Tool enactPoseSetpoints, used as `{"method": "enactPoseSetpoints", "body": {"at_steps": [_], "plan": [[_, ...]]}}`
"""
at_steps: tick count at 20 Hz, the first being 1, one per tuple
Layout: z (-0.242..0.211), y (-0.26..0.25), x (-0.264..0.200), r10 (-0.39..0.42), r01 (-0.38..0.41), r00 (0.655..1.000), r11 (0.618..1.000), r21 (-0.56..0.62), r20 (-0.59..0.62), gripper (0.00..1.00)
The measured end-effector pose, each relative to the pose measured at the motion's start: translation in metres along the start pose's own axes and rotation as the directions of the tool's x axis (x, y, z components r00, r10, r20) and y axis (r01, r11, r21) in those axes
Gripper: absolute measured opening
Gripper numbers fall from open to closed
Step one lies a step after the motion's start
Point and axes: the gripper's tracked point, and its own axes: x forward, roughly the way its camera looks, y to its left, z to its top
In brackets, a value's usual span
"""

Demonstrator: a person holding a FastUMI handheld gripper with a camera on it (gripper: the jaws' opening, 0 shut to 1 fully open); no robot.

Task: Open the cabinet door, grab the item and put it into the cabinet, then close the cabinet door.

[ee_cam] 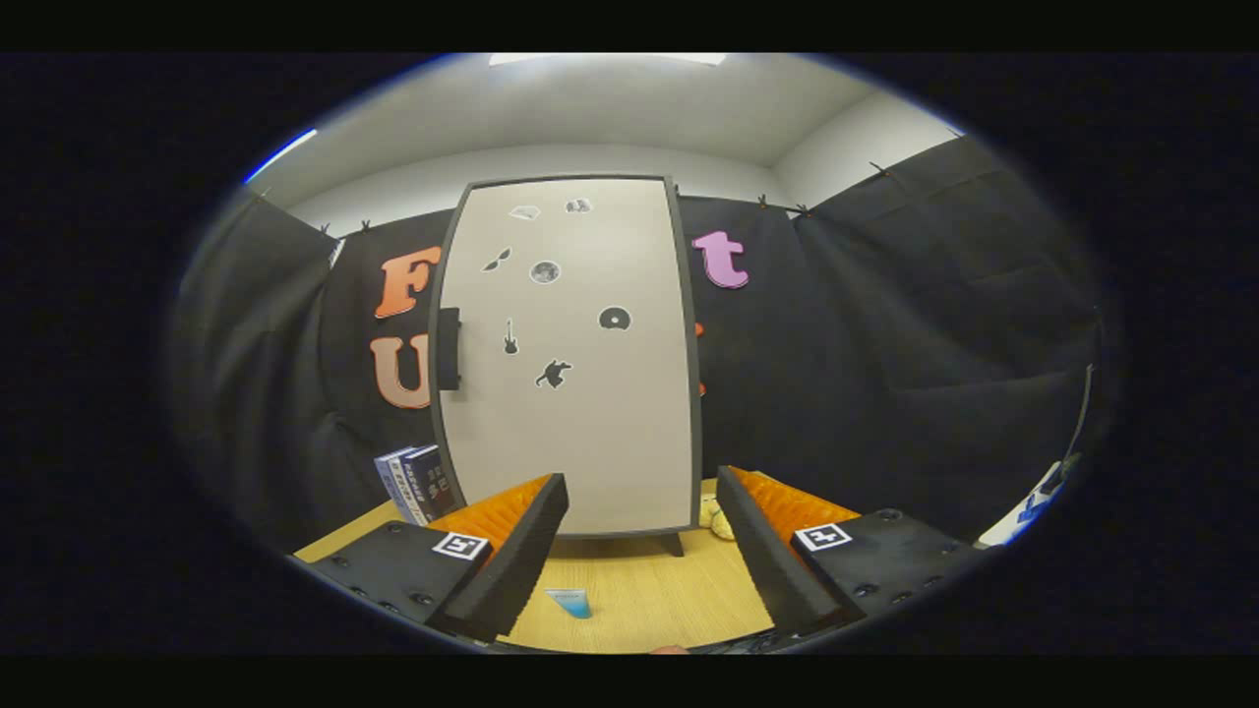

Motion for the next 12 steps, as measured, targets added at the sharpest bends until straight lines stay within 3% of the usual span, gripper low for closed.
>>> {"method": "enactPoseSetpoints", "body": {"at_steps": [12], "plan": [[0.003,0.014,0.01,0.007,-0.007,1.0,1.0,0.01,-0.017,0.98]]}}
